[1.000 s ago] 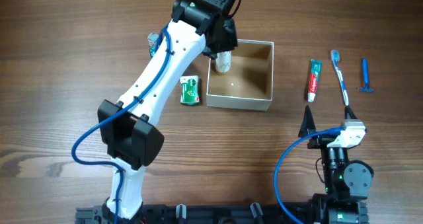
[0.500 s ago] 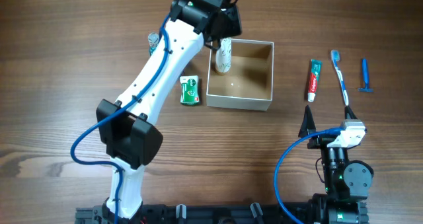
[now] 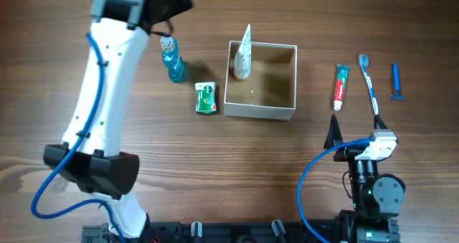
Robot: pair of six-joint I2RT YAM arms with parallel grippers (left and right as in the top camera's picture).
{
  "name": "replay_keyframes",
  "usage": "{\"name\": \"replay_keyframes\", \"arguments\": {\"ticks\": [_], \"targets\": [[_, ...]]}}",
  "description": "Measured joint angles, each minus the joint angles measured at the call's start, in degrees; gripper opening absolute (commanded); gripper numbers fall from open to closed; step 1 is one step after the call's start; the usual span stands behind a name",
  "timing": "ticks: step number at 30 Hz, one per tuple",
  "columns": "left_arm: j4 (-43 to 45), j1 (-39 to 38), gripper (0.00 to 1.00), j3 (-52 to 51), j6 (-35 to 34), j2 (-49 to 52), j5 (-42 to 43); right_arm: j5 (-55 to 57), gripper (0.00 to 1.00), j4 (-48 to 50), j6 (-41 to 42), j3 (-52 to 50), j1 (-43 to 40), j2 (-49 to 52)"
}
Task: Pack container
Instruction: 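Move the left gripper back over the blue Listerine bottle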
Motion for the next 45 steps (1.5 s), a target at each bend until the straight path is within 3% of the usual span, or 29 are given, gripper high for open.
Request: {"name": "replay_keyframes", "arguments": {"ticks": [4,14,20,23,45], "targets": [[-7.5,2.67,0.55,0.02,0.59,0.9,-0.2,0.0,1.0,0.0,-0.02,0.0,0.0,0.0],[-8.07,4.61,0.57,0.02,4.92,2.71,-0.2,0.0,1.0,0.0,-0.02,0.0,0.0,0.0],[-8.04,4.61,0.69,0.02,9.97,5.97,0.7,0.0,1.0,0.0,-0.02,0.0,0.0,0.0],[-8.04,4.61,0.81,0.02,11.69,8.41,0.94,0.0,1.0,-0.02,-0.02,0.0,0.0,0.0],[-9.51,4.87,0.8,0.02,18.58,15.02,4.94,0.0,1.0,0.0,-0.02,0.0,0.0,0.0]]}}
